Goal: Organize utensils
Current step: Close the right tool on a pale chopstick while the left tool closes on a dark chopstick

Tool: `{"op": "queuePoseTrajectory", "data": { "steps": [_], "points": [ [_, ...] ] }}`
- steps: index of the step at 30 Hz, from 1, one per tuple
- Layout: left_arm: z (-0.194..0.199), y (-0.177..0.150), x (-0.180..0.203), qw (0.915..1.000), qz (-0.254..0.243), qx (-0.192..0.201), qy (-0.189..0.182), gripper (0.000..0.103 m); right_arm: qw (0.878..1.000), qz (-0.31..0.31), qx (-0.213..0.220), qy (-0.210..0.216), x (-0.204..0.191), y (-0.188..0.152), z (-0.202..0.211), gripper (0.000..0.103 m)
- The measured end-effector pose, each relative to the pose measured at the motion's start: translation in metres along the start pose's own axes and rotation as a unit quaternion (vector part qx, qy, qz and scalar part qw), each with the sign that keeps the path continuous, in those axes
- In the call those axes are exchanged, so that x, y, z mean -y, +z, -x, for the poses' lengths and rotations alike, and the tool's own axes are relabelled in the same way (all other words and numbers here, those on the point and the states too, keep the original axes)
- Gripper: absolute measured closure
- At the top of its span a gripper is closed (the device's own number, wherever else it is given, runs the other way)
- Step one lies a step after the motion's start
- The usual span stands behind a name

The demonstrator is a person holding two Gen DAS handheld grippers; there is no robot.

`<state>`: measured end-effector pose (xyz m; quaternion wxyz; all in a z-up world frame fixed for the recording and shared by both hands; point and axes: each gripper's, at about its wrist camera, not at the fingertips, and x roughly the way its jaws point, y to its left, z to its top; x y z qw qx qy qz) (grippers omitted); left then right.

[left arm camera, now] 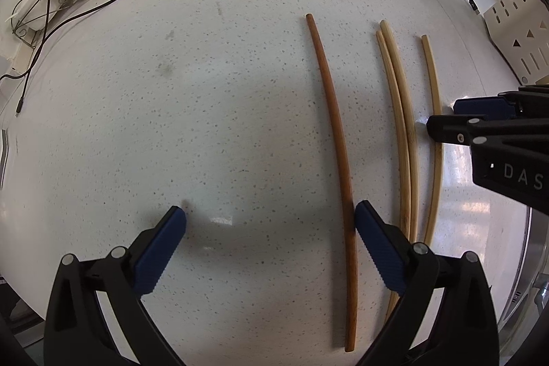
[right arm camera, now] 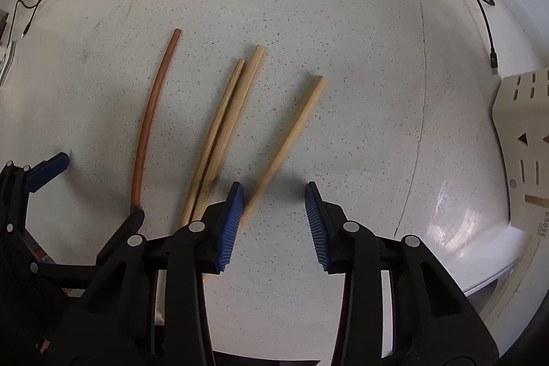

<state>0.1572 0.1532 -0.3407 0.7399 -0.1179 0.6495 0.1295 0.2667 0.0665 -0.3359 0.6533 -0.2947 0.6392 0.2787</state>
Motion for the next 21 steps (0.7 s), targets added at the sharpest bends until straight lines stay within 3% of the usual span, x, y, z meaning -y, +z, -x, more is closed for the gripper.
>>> {"op": "queuePoseTrajectory", "data": {
  "steps": [7,12,21],
  "points": [
    [0.000,0.002,0.004,1.0000,-0.004,-0.002,0.000,0.006,0.999,0.029,-0.006,0.023,0.005,0.008,0.000,0.097],
    [0.000,0.001,0.005,1.0000,-0.006,-0.004,0.000,0.006,0.998,0.042,-0.015,0.039,0.011,0.009,-0.004,0.097],
    [-0.005,0.009,0.004,0.9996,-0.016,-0.024,0.000,0.006,0.998,0.056,-0.017,0.020,-0.006,0.008,-0.009,0.097]
  ]
}}
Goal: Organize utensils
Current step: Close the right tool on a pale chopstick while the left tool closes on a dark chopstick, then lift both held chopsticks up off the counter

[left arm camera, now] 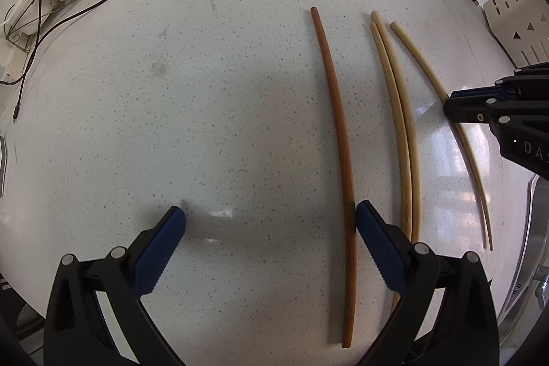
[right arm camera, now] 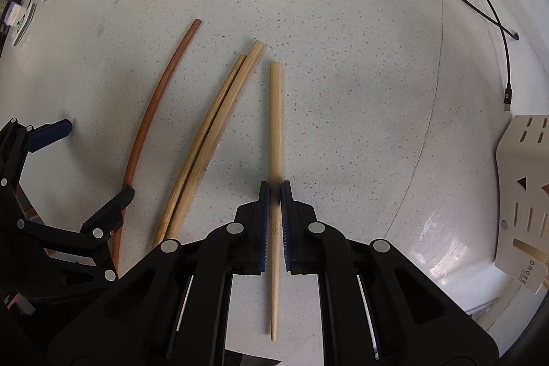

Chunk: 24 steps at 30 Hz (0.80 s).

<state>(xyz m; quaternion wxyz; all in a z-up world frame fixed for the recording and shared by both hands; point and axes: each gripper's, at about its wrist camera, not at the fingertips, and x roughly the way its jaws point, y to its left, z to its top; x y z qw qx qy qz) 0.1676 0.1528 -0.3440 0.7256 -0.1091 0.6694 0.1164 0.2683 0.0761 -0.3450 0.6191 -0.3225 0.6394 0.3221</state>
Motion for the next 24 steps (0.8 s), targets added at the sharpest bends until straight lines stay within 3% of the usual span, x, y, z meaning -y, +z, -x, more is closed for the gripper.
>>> {"op": "queuePoseTrajectory", "data": {
  "steps": [5,7,16,20,21,24],
  "points": [
    [0.003,0.004,0.001,0.9999,-0.014,-0.009,-0.002,0.013,1.000,-0.006,0.004,0.014,0.005,-0.006,0.003,0.097],
    [0.007,0.006,0.004,0.9997,-0.023,-0.011,-0.003,0.025,1.000,-0.007,0.006,0.018,0.015,-0.011,0.003,0.097],
    [0.013,0.018,0.020,0.9984,-0.041,-0.039,-0.002,0.065,1.000,-0.008,0.016,0.026,0.033,-0.019,0.005,0.097],
    [0.012,0.021,0.032,0.9970,-0.051,-0.058,0.000,0.077,0.999,-0.006,0.020,0.026,0.039,-0.022,0.004,0.097],
    [0.012,0.022,0.035,0.9961,-0.058,-0.067,0.002,0.095,0.999,-0.006,0.021,0.027,0.040,-0.023,0.004,0.097],
    [0.014,0.020,0.041,0.9947,-0.069,-0.076,-0.006,0.097,0.999,-0.010,0.023,0.034,0.043,-0.026,0.006,0.097]
  ]
}}
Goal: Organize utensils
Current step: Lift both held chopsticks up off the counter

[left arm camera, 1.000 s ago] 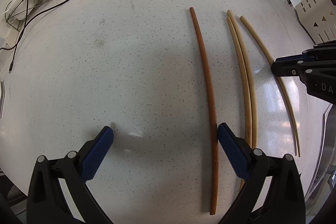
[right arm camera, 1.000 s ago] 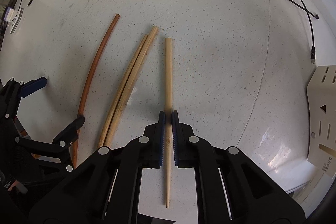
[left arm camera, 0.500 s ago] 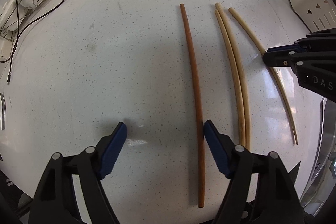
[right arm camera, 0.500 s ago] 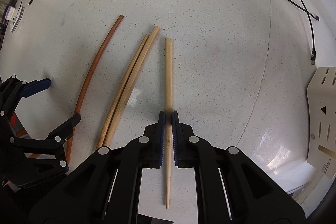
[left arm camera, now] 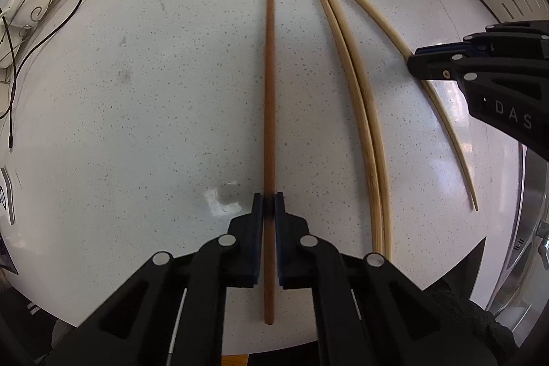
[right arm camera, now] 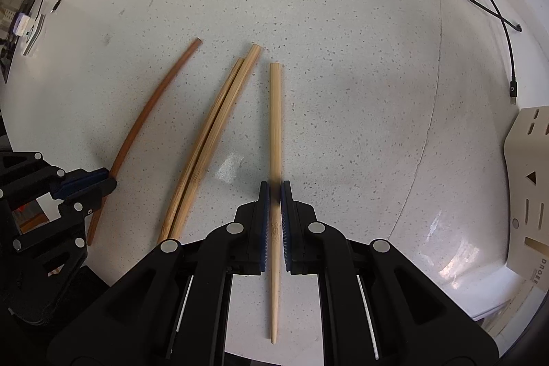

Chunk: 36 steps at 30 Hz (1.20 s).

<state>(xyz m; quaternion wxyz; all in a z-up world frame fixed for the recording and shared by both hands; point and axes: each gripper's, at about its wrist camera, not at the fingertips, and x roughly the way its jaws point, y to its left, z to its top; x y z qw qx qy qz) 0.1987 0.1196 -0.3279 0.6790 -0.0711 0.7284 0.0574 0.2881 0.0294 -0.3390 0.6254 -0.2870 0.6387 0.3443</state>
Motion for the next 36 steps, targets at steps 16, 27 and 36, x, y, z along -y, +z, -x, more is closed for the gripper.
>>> {"op": "queuePoseTrajectory", "data": {
  "steps": [16,27,36],
  "points": [
    [-0.002,-0.008,-0.009,0.9997,0.013,0.014,-0.012,0.097,1.000,-0.002,-0.004,0.001,0.010,0.009,0.004,0.097],
    [0.002,-0.022,-0.015,0.9977,0.032,0.052,-0.029,0.097,0.999,-0.036,0.019,0.008,0.018,-0.003,0.019,0.097],
    [0.023,-0.030,-0.024,0.9937,0.029,0.098,-0.046,0.097,0.996,-0.072,0.056,0.018,0.034,-0.017,0.044,0.097]
  ]
}}
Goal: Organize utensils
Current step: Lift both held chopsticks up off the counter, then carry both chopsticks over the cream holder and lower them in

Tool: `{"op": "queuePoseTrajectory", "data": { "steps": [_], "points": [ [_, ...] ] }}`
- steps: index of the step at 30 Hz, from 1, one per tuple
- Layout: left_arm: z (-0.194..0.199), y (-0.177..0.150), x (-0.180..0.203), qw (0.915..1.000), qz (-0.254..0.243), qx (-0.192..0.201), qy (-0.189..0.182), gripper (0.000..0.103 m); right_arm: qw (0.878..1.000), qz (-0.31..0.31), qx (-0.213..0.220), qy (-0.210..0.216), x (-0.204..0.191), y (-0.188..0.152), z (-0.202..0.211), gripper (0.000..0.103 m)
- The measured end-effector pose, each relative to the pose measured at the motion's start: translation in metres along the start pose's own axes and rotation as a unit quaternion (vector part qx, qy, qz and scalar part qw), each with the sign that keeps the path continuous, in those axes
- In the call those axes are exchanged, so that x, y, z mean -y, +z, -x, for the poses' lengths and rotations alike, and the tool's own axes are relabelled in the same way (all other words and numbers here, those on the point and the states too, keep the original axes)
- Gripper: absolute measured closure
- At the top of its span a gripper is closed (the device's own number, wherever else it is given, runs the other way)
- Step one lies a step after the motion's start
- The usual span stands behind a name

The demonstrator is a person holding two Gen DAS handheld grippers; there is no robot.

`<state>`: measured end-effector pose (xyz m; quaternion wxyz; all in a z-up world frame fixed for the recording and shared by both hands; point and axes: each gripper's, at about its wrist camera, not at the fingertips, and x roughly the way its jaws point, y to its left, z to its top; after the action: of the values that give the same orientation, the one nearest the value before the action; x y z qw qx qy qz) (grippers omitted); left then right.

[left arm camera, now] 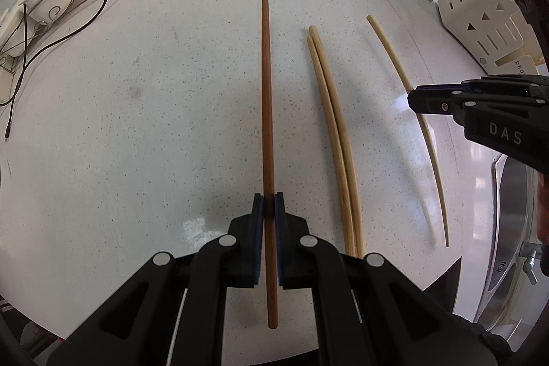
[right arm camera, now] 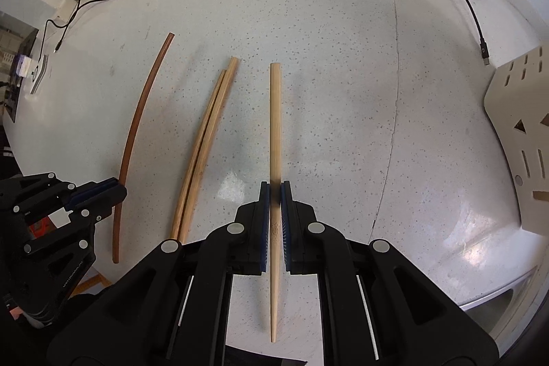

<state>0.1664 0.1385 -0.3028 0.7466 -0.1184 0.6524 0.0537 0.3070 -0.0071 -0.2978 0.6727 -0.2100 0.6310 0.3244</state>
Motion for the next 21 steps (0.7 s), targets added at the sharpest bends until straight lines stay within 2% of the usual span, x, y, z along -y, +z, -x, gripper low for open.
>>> {"op": "queuePoseTrajectory", "data": {
  "steps": [11,15,21],
  "points": [
    [0.027,0.004,0.002,0.9975,-0.007,0.063,-0.030,0.097,0.997,-0.040,0.072,-0.001,0.012,-0.010,0.049,0.097],
    [0.041,0.015,0.007,0.9948,-0.002,0.084,-0.057,0.097,0.992,-0.055,0.111,0.005,0.018,-0.014,0.073,0.097],
    [0.063,0.030,0.038,0.9841,-0.024,0.160,-0.072,0.097,0.979,-0.096,0.177,-0.006,0.040,-0.025,0.108,0.097]
  ]
}}
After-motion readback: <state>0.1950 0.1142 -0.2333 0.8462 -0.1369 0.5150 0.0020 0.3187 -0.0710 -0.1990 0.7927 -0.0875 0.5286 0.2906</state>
